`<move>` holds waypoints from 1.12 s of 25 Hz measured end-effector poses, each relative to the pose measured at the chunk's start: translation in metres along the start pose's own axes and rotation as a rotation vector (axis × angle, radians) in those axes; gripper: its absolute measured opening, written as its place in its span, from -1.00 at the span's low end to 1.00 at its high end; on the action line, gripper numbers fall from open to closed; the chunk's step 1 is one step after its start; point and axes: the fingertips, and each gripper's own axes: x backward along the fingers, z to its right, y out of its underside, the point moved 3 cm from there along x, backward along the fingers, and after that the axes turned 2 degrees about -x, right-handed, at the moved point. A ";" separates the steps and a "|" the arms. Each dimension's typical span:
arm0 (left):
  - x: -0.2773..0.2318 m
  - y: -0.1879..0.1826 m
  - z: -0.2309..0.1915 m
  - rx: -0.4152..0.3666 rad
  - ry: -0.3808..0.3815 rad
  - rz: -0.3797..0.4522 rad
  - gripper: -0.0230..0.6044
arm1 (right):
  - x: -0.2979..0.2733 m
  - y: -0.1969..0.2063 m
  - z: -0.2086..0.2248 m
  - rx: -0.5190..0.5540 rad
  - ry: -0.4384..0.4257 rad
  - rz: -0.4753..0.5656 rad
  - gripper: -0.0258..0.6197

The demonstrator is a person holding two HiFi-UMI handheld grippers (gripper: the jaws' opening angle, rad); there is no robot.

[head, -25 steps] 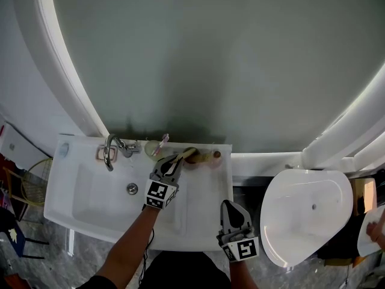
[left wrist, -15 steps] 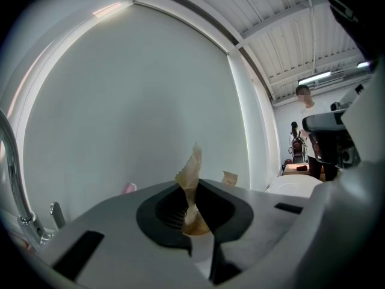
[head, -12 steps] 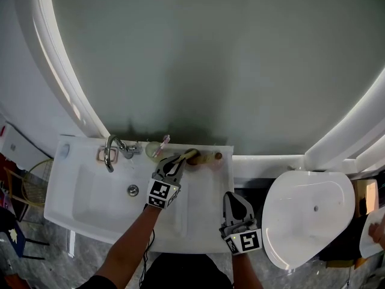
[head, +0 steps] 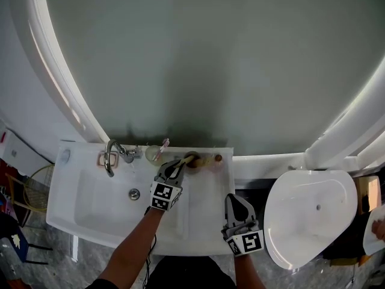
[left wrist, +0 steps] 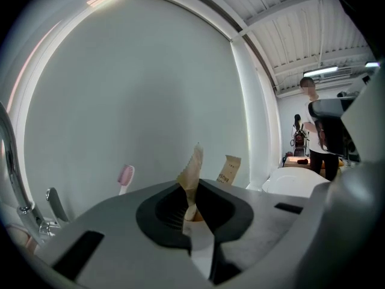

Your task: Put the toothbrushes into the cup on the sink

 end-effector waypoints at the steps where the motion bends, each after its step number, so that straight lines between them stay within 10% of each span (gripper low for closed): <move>1: -0.001 0.002 0.000 0.007 -0.001 -0.005 -0.77 | 0.000 0.000 0.000 0.000 0.001 -0.001 -0.83; 8: -0.004 0.000 0.003 0.016 0.036 0.009 -0.77 | -0.002 0.001 -0.001 0.001 -0.005 -0.001 -0.84; 11: 0.001 -0.002 0.006 0.037 0.055 0.034 -0.30 | -0.002 0.001 -0.003 -0.004 -0.010 -0.004 -0.84; 18: 0.014 -0.013 0.018 0.049 0.110 0.111 -0.06 | -0.002 0.002 -0.001 -0.009 -0.006 -0.004 -0.84; 28: 0.043 -0.053 0.012 0.027 0.076 0.208 -0.04 | -0.006 -0.014 -0.008 -0.005 -0.024 0.002 -0.84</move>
